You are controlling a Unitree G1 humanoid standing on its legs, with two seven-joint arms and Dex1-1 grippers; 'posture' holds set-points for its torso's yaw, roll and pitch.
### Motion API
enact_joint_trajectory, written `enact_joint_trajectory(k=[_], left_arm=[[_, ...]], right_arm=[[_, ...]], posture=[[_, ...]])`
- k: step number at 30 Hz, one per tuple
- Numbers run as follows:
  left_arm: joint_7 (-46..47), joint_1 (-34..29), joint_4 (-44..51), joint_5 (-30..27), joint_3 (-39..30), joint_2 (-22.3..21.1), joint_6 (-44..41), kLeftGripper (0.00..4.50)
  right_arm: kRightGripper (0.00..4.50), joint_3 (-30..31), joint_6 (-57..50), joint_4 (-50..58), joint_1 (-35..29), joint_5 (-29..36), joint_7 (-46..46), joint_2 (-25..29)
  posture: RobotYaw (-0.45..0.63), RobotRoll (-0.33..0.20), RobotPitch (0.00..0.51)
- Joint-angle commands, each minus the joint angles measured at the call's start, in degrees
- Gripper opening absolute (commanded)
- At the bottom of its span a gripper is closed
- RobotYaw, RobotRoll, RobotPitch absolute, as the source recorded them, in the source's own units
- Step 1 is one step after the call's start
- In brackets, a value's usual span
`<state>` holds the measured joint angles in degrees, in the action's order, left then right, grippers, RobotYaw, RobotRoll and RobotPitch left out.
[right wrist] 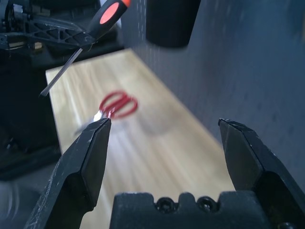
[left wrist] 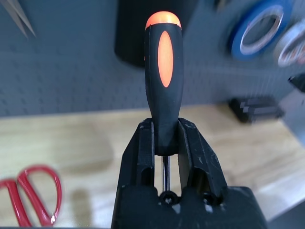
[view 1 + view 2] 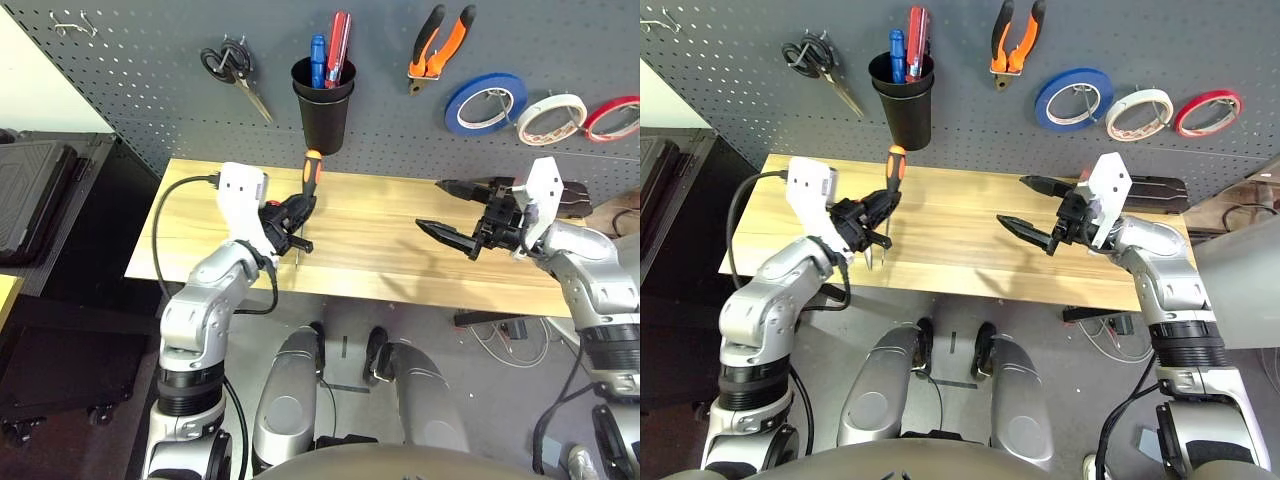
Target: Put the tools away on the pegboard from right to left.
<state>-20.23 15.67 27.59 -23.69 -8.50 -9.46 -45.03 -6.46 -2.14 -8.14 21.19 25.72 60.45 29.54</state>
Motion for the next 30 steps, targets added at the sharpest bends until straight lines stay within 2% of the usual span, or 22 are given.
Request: enact_joint_trajectory(k=[1,7,20,30], left_arm=[[1.5,2.3,2.6,-3.5,-2.4,-0.4,-0.9,0.52],[3.4,7.2,3.2,-6.9,-4.3,-2.1,-1.7,0.52],[7.9,18.0,1.4,-13.6,-7.8,-4.1,-2.2,0.52],[10.3,26.9,-4.1,-13.7,-8.2,-4.2,2.0,0.52]], right_arm=[[4.50,-2.1,1.5,-0.9,0.5,2.4,-0.1,-1.6],[4.50,-3.2,1.5,0.3,2.0,4.9,-0.3,-2.9],[4.50,-4.6,4.8,-1.1,3.2,6.0,-1.0,-4.6],[4.50,-5.0,6.3,-1.4,3.1,6.3,-1.8,-5.9]], posture=[[0.27,0.000,0.230],[0.27,0.000,0.218],[0.26,0.000,0.198],[0.25,0.000,0.185]])
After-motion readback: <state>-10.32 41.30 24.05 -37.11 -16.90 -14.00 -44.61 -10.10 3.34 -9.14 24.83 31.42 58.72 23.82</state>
